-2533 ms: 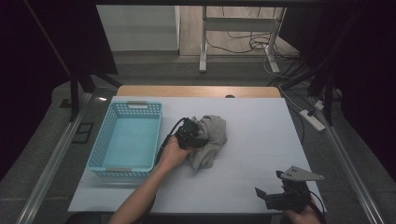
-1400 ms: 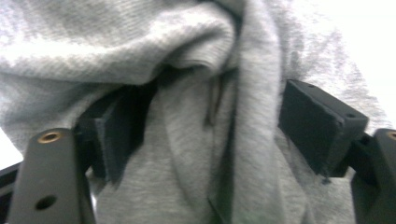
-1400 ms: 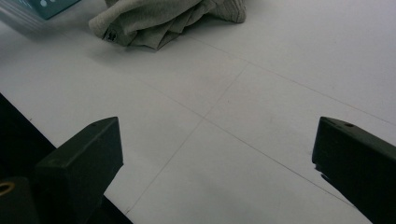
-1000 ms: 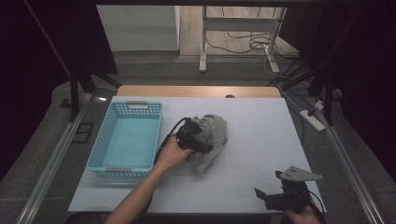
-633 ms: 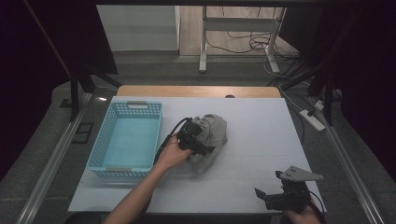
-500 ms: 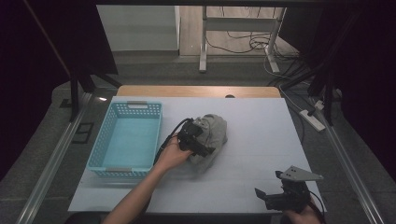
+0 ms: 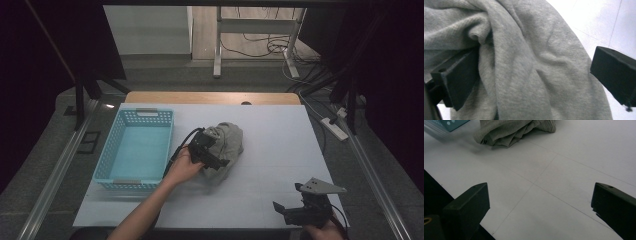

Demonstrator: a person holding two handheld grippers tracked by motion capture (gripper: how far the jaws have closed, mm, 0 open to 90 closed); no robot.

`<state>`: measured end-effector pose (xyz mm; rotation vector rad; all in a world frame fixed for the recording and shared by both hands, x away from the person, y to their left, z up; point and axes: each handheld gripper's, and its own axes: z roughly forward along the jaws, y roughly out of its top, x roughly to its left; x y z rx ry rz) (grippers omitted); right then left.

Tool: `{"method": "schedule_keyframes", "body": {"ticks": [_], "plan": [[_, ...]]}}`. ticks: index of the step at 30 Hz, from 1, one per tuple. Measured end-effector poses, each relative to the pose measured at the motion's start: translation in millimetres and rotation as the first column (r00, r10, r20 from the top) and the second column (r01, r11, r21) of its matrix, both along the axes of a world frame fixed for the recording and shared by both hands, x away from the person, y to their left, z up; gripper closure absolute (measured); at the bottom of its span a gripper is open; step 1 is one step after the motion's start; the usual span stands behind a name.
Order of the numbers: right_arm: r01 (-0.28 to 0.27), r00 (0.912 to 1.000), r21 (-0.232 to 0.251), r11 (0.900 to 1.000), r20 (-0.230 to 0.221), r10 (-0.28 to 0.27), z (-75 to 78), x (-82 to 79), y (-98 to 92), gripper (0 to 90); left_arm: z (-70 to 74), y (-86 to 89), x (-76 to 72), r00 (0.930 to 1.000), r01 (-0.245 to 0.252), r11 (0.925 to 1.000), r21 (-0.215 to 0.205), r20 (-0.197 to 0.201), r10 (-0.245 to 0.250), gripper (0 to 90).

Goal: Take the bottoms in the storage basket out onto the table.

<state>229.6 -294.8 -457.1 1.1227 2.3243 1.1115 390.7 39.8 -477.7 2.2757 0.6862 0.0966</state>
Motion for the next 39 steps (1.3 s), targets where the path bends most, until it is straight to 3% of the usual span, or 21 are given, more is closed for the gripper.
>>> {"method": "schedule_keyframes", "body": {"ticks": [6, 17, 21, 26, 30, 33, 39], "plan": [[-0.001, 1.0000, 0.001, 1.000, -0.001, 0.001, 0.0, 0.1, -0.1, 2.4, 0.3, 4.3, -0.2, 0.9998, 0.000, 0.9990, -0.045, -0.018, -0.001, 0.0], [-0.001, 1.0000, 0.004, 1.000, 0.001, 0.001, 0.1, -0.1, -0.2, 2.4, 6.3, 7.5, -3.6, 0.9998, 0.014, 0.9981, -0.060, -0.012, -0.014, 0.1], [-0.001, 1.0000, 0.003, 1.000, 0.000, 0.001, 0.1, 0.0, -0.2, 2.4, 7.6, 9.5, -4.0, 0.9992, 0.031, 0.9961, -0.083, -0.023, -0.033, 0.3], [-0.001, 1.0000, 0.001, 1.000, 0.000, 0.001, 0.1, 0.0, -0.1, 2.4, 8.0, 11.7, -5.8, 0.9986, 0.045, 0.9962, -0.074, -0.024, -0.047, 0.2], [-0.002, 1.0000, 0.000, 1.000, 0.000, 0.002, 0.0, 0.0, 0.0, 2.4, 9.4, 15.0, -7.4, 0.9982, 0.052, 0.9921, -0.115, -0.025, -0.055, 0.1], [-0.001, 1.0000, -0.001, 1.000, 0.000, 0.001, 0.0, 0.1, 0.3, 2.4, 10.8, 15.1, -9.5, 0.9984, 0.054, 0.9937, -0.098, -0.011, -0.055, 0.0], [0.000, 1.0000, 0.001, 1.000, -0.001, 0.000, 0.0, 0.2, 0.0, 2.4, 13.8, 17.6, -13.7, 0.9980, 0.062, 0.9918, -0.112, -0.002, -0.062, 0.0]]}}
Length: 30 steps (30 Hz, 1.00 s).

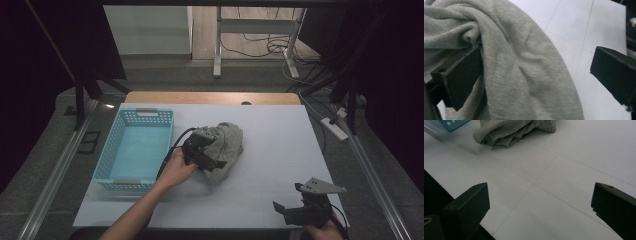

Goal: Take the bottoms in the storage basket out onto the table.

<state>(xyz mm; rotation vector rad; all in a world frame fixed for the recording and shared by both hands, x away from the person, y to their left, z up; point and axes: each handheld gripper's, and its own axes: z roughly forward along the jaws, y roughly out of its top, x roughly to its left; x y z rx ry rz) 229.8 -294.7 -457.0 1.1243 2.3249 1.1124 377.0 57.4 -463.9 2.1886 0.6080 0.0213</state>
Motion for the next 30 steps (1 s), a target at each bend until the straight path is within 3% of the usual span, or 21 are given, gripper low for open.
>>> {"method": "schedule_keyframes", "body": {"ticks": [6, 13, 22, 30], "plan": [[0.000, 1.0000, -0.001, 1.000, 0.001, 0.000, 0.0, -0.1, 0.1, 2.4, 2.0, 1.1, -4.9, 0.9998, -0.002, 1.0000, 0.001, 0.018, 0.002, 0.0], [0.001, 1.0000, 0.006, 1.000, 0.002, -0.001, -0.1, 0.0, -0.3, 2.4, 2.0, 4.8, -8.4, 0.9999, -0.005, 1.0000, -0.008, 0.013, 0.005, 0.0], [0.000, 1.0000, 0.004, 1.000, 0.004, 0.000, 0.1, -0.3, -0.3, 2.4, 4.8, 10.8, -13.7, 0.9999, -0.013, 0.9990, -0.043, 0.008, 0.014, 0.0], [-0.002, 1.0000, -0.004, 1.000, 0.005, 0.002, 0.0, -0.4, 0.3, 2.4, 7.8, 14.6, -19.7, 0.9998, 0.019, 0.9989, -0.043, 0.004, -0.019, 0.5]]}}
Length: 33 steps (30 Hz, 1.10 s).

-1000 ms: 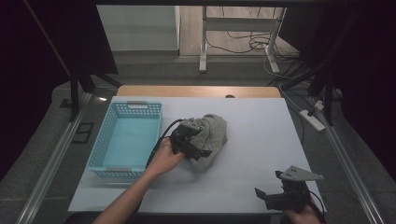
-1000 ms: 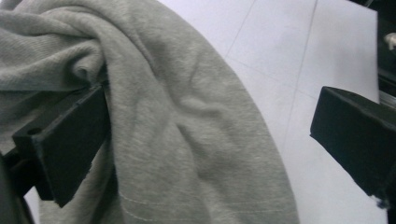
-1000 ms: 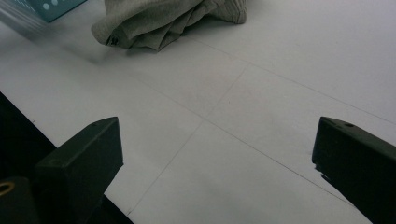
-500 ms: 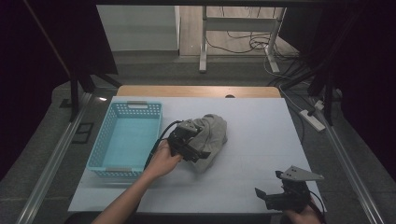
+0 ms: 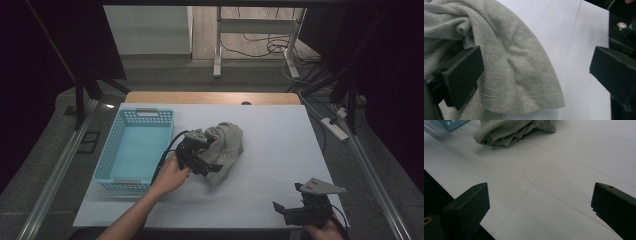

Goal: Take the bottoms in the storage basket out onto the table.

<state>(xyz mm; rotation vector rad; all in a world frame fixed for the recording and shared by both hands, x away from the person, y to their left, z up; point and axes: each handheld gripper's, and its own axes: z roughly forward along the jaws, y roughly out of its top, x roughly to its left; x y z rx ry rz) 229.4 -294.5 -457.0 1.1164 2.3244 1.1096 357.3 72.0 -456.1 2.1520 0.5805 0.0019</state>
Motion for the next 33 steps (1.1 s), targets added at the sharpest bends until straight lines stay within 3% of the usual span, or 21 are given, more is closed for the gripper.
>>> {"method": "schedule_keyframes", "body": {"ticks": [3, 5, 11, 15, 21, 27, 33], "plan": [[-0.002, 1.0000, -0.004, 1.000, 0.001, 0.002, 0.0, -0.2, 0.4, 2.4, -0.3, 1.8, -1.6, 1.0000, -0.001, 1.0000, 0.002, 0.000, 0.001, 0.0], [-0.003, 1.0000, -0.003, 1.000, 0.005, 0.003, 0.0, -0.7, 0.7, 2.4, -1.6, 3.9, -2.5, 0.9999, 0.001, 0.9997, -0.026, -0.016, -0.001, 0.0], [-0.006, 1.0000, 0.000, 1.000, 0.007, 0.006, 0.1, -0.8, 0.4, 2.4, -3.8, 9.5, -5.2, 0.9995, -0.005, 0.9997, -0.025, -0.032, 0.005, 0.0], [-0.006, 1.0000, 0.006, 1.000, 0.008, 0.006, 0.5, -1.2, -0.3, 2.4, -5.9, 13.8, -5.8, 0.9987, -0.014, 0.9979, -0.063, -0.049, 0.011, 0.0], [-0.007, 0.9999, 0.012, 1.000, 0.015, 0.006, 1.0, -2.1, -0.7, 2.4, -7.2, 15.8, -10.6, 0.9987, -0.013, 0.9992, -0.039, -0.050, 0.011, 0.0], [-0.005, 0.9999, 0.020, 1.000, 0.014, 0.005, 1.1, -1.9, -1.4, 2.4, -5.9, 20.9, -14.7, 0.9981, -0.012, 0.9977, -0.066, -0.061, 0.008, 0.0], [-0.004, 0.9999, 0.028, 1.000, 0.017, 0.004, 1.3, -1.9, -2.6, 2.4, -2.4, 24.3, -18.9, 0.9983, -0.020, 0.9979, -0.062, -0.057, 0.016, 0.0]]}}
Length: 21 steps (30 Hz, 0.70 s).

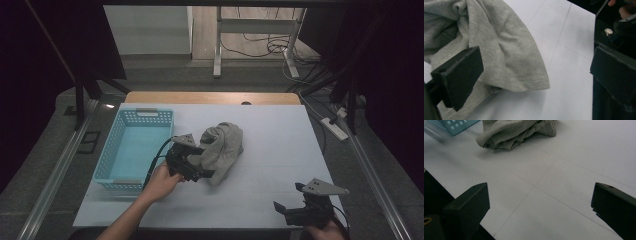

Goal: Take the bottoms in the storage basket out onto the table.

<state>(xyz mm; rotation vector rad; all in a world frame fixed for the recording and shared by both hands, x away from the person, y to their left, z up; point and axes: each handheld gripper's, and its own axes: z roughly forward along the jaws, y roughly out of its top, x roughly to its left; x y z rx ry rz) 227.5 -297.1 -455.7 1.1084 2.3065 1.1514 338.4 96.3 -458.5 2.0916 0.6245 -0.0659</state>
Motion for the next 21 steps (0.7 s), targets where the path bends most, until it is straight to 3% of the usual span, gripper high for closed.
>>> {"method": "schedule_keyframes", "body": {"ticks": [21], "plan": [[-0.005, 0.9999, -0.017, 1.000, 0.010, 0.005, 0.0, -1.2, 1.9, 2.4, 5.5, 9.9, -12.8, 0.9999, -0.013, 0.9999, -0.005, 0.003, 0.013, 0.0]]}}
